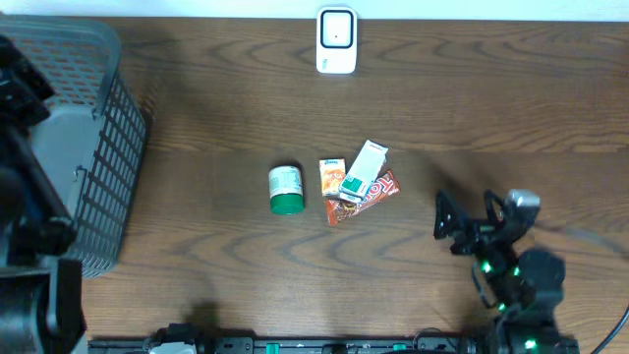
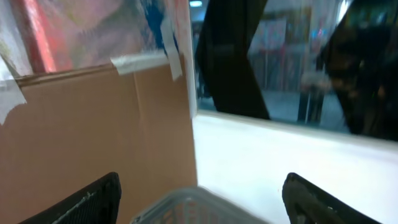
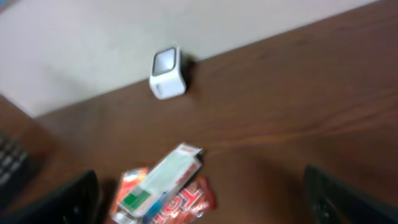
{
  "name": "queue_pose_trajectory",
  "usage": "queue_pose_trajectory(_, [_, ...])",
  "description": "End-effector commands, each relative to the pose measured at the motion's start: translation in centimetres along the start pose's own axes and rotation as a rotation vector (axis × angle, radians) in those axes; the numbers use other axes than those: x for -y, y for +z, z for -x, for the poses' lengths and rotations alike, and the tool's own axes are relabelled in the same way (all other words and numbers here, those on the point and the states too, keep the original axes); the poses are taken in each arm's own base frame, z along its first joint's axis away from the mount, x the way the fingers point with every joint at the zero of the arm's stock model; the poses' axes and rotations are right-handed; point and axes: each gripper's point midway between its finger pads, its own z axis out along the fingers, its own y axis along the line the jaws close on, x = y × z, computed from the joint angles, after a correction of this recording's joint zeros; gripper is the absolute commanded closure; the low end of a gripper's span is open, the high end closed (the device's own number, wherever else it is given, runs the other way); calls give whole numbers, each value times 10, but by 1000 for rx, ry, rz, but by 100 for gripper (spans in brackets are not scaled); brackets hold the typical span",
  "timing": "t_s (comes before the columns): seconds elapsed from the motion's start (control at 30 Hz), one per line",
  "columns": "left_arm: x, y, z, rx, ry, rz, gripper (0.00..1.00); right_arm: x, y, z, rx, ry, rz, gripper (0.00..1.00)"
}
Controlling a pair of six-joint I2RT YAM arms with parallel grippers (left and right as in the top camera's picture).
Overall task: Scan the item barcode
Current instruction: 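Move the right gripper over the green-capped bottle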
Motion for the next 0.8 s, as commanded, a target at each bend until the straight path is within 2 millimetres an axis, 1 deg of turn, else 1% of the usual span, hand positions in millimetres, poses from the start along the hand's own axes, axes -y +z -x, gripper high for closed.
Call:
queue_pose_trajectory(0.0, [-3,-1,-3,-9,41,7,17,-26,15,26,-122,-35,8,1])
queue_pose_trajectory(0.03, [-4,-3,-2,-8,40,7,17,-29,21,26,-180,-33,-8,1])
queue_pose_trajectory(0.1, [-6,-8,-1,-4,38,7,17,-45,39,23,-329,-53,-10,1])
queue_pose_trajectory(0.23, [-13,-19,2,9,30,9,17,-88,76,11,-595,-84,12,1])
queue_pose_trajectory(0.27, [-15,-22,2,13,28,10,17,-98,83,7,-646,-87,30,1])
queue_pose_trajectory(0.37, [-21,-32,1,24,22,11,17,-138,99,-11,-809,-71,132,1])
queue_pose_trajectory(0.43, [-26,-40,0,33,17,12,16,-168,107,-24,-886,-40,250,1])
queue_pose_trajectory(0.47, [-28,-44,0,38,14,13,16,-177,111,-32,-913,-33,287,1])
queue_pose_trajectory(0.5, [-30,-49,0,45,10,14,17,-187,114,-44,-951,-16,338,1])
queue_pose_trajectory(0.53, [-32,-51,1,49,7,15,17,-194,116,-48,-958,-12,369,1])
queue_pose_trajectory(0.57, [-33,-54,1,55,3,15,17,-204,119,-57,-975,-17,422,9])
queue_pose_trajectory(0.6, [-35,-57,1,61,0,16,17,-211,122,-68,-990,-27,434,16])
queue_pose_trajectory(0.63, [-37,-60,1,65,-2,17,17,-214,125,-80,-1003,-36,406,12])
queue_pose_trajectory(0.67, [-39,-64,0,71,-6,17,17,-211,129,-97,-1015,-41,311,6])
queue_pose_trajectory(0.7, [-40,-66,-1,75,-8,18,17,-211,130,-107,-1021,-54,258,2])
queue_pose_trajectory(0.77, [-42,-69,-2,82,-12,19,17,-216,128,-125,-1023,-116,218,1])
